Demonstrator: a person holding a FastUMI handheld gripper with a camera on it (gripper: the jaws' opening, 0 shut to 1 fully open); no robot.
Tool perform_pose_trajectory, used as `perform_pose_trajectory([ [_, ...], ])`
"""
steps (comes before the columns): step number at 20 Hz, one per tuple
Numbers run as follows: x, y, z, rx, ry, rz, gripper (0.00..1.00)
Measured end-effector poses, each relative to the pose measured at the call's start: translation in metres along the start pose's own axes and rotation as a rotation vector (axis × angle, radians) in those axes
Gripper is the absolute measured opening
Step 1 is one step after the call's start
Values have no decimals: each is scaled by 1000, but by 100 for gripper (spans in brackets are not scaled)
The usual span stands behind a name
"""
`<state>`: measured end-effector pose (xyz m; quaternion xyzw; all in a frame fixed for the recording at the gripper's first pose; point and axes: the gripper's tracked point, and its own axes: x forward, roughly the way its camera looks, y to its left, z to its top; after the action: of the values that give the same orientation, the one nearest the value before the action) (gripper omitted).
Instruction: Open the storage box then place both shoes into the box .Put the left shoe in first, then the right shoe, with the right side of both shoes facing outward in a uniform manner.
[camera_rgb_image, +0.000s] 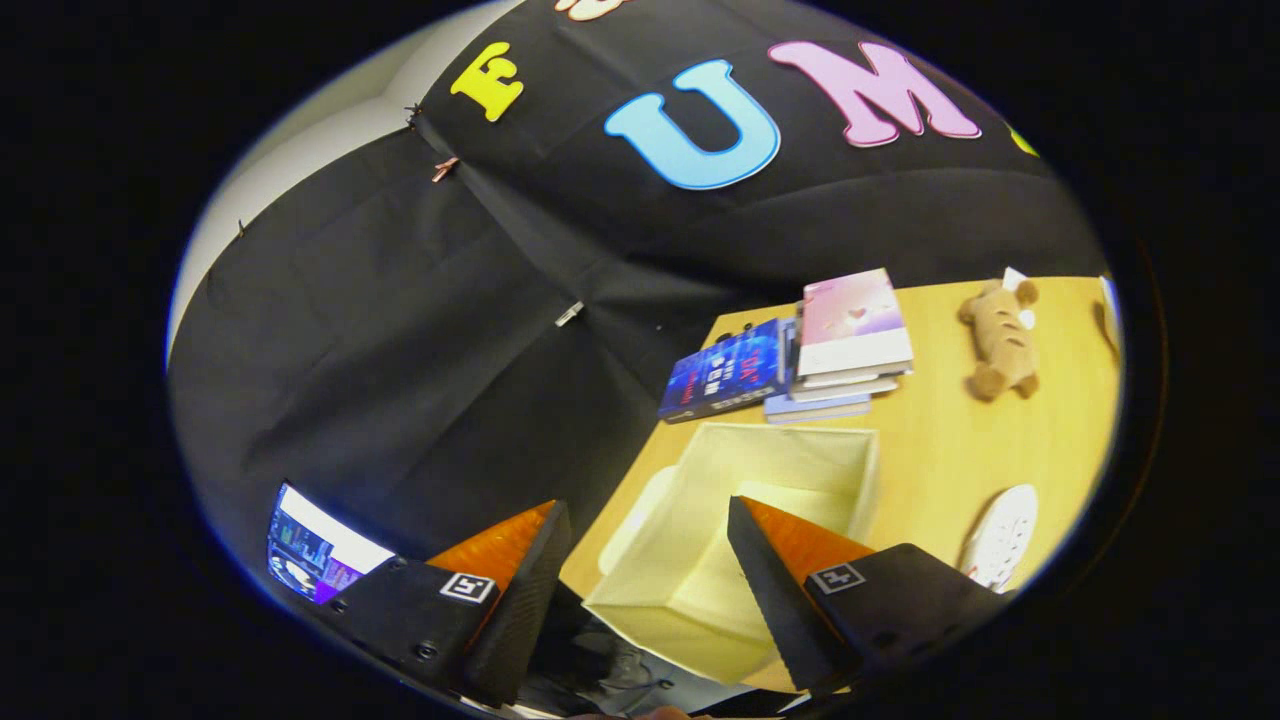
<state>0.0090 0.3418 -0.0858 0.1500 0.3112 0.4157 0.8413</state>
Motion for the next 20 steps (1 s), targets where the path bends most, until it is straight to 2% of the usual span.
perform_pose_trajectory([
  [8,-68,-114,-17,-90,-29,-273,98],
  [13,-110,-189,-56,-130,67,-446,98],
  [16,-126,-221,-87,-151,136,-466,98],
  [20,-137,-279,-127,-156,245,-550,99],
])
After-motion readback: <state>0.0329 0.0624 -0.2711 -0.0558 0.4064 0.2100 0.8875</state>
